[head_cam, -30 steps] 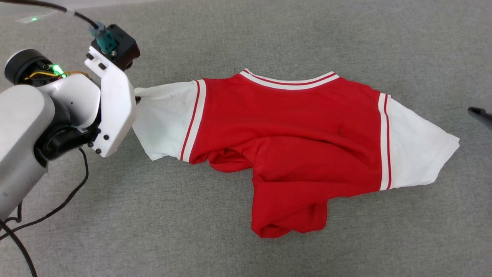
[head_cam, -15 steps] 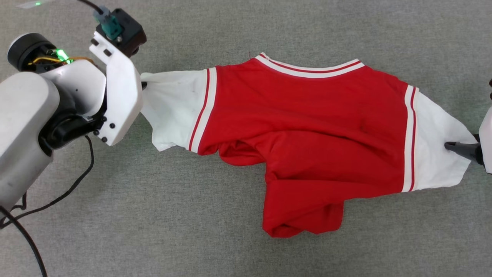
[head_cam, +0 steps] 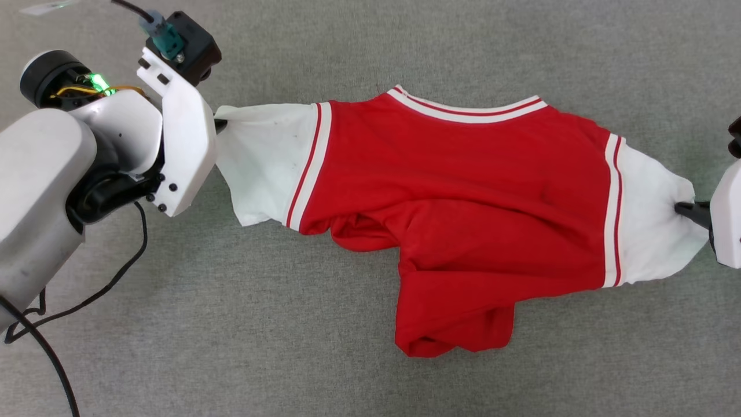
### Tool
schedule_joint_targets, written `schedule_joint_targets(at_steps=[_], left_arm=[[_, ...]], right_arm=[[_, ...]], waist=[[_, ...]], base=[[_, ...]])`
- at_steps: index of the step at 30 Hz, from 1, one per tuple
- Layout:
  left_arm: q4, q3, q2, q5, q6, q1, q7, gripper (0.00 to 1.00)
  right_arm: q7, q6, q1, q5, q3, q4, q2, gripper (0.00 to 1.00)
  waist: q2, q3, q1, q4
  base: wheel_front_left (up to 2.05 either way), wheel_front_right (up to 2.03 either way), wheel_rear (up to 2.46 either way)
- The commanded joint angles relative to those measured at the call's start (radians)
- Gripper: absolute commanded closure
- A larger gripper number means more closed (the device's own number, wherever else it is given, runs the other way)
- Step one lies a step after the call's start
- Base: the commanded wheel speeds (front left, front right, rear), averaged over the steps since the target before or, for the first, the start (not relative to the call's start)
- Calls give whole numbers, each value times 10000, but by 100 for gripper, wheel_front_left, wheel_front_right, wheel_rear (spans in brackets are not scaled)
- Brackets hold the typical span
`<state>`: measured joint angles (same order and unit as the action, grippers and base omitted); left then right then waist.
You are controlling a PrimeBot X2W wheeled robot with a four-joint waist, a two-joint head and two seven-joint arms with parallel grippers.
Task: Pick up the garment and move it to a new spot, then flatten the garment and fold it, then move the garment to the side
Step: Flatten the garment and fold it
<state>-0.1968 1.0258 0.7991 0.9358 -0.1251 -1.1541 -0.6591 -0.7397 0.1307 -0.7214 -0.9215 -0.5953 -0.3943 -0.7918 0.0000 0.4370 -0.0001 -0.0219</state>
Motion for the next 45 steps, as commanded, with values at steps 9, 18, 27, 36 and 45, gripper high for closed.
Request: schedule_joint_targets(at_steps=[9,18,27,36,45], left_arm=[[224,-200,369,-224,-29,172,1430,100],[673,-576,475,-787,269,-309,2406,100],[912,-1026,267,-1106,465,-1208,2712,100],[43,-1538,-359,-1441,583,-2528,3274,100],[-1808,-1913,-1302,-1946,436,-4260,4233,100]], right_arm=[[1930,-3,-651,154,-122,775,-612,100],[3210,-3,-1452,578,-138,1517,-1000,100],[4218,-3,-2831,1731,281,1512,-666,100],[4241,-3,-4871,3182,249,773,224,100],[4490,-3,-7781,4270,-161,-1060,1168,100]], waist=[[0,-1313,1,-107],[0,-2111,1,77],[0,-2443,1,209],[0,-1937,1,314],[0,-976,1,553]], base=[[0,0,0],[0,0,0],[0,0,0],[0,0,0],[0,0,0]])
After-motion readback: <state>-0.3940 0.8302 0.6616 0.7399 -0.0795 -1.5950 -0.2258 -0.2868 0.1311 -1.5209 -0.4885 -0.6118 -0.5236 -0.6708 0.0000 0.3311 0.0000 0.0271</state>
